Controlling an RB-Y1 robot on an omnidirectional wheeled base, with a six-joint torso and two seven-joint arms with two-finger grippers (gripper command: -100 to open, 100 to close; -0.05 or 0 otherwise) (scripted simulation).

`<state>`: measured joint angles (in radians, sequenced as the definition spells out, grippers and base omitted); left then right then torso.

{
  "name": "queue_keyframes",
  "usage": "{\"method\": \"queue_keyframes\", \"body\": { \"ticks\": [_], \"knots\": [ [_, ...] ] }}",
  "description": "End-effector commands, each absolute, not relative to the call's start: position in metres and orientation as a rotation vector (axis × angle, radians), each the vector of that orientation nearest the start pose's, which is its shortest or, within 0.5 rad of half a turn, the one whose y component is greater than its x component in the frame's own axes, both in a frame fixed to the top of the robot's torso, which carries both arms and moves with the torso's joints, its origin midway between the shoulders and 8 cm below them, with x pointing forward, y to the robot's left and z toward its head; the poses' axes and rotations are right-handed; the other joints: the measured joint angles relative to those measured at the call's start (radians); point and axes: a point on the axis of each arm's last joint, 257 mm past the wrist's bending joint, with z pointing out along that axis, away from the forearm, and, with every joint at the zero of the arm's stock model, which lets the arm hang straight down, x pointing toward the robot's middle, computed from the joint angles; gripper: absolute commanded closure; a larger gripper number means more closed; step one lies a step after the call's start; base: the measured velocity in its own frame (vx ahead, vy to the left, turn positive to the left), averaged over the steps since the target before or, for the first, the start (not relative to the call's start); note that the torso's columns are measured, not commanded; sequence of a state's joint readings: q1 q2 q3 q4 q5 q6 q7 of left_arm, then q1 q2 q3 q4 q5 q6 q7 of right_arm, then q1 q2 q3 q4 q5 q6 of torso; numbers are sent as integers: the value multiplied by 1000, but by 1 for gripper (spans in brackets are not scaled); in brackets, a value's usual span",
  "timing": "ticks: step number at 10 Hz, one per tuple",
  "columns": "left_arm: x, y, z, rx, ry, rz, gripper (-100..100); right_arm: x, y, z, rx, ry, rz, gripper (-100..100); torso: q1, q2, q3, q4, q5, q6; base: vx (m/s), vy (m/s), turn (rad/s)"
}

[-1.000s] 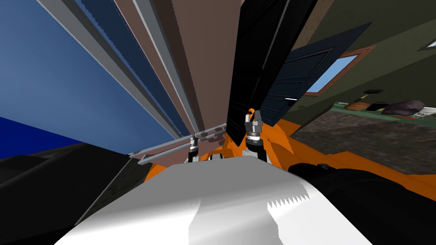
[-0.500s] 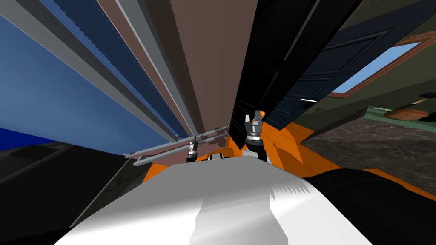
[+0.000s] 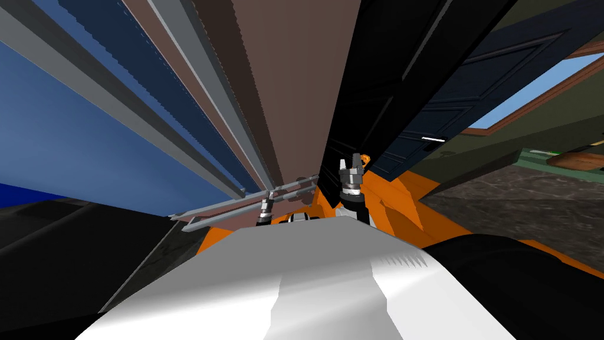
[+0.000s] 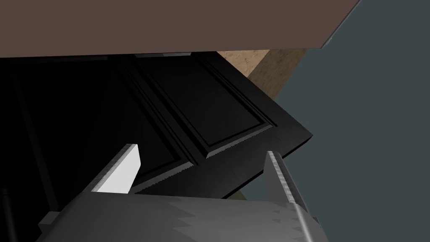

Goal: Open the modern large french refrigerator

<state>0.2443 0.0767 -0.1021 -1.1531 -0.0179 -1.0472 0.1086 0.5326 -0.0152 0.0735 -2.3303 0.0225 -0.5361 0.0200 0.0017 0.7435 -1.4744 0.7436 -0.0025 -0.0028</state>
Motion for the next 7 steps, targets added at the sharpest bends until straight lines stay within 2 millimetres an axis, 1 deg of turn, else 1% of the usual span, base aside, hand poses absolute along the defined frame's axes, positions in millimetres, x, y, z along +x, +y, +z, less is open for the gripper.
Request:
{"method": "queue_keyframes", "body": {
  "ticks": [1,3,4,6,7],
  "knots": [
    [394,230,-269,-881,974,-1484,-100,329,-252,42,590,602,1347,0,1,3,2,4,-2,-2,-28,61,-74],
    [397,229,-268,-886,982,-1501,-100,329,-252,42,590,602,1347,0,7,2,1,6,-2,-4,-27,56,-56],
    [397,229,-268,-886,982,-1501,-100,329,-252,42,590,602,1347,0,7,-1,-1,5,-2,-5,-9,35,25],
    [406,216,-263,-919,980,-1566,-100,329,-252,42,590,602,1347,0,3,-2,0,-2,2,1,-8,117,-80],
    [410,210,-260,-935,977,-1597,-100,329,-252,42,590,603,1347,0,1,-4,-1,-4,3,2,-58,135,-91]
  ]
}}
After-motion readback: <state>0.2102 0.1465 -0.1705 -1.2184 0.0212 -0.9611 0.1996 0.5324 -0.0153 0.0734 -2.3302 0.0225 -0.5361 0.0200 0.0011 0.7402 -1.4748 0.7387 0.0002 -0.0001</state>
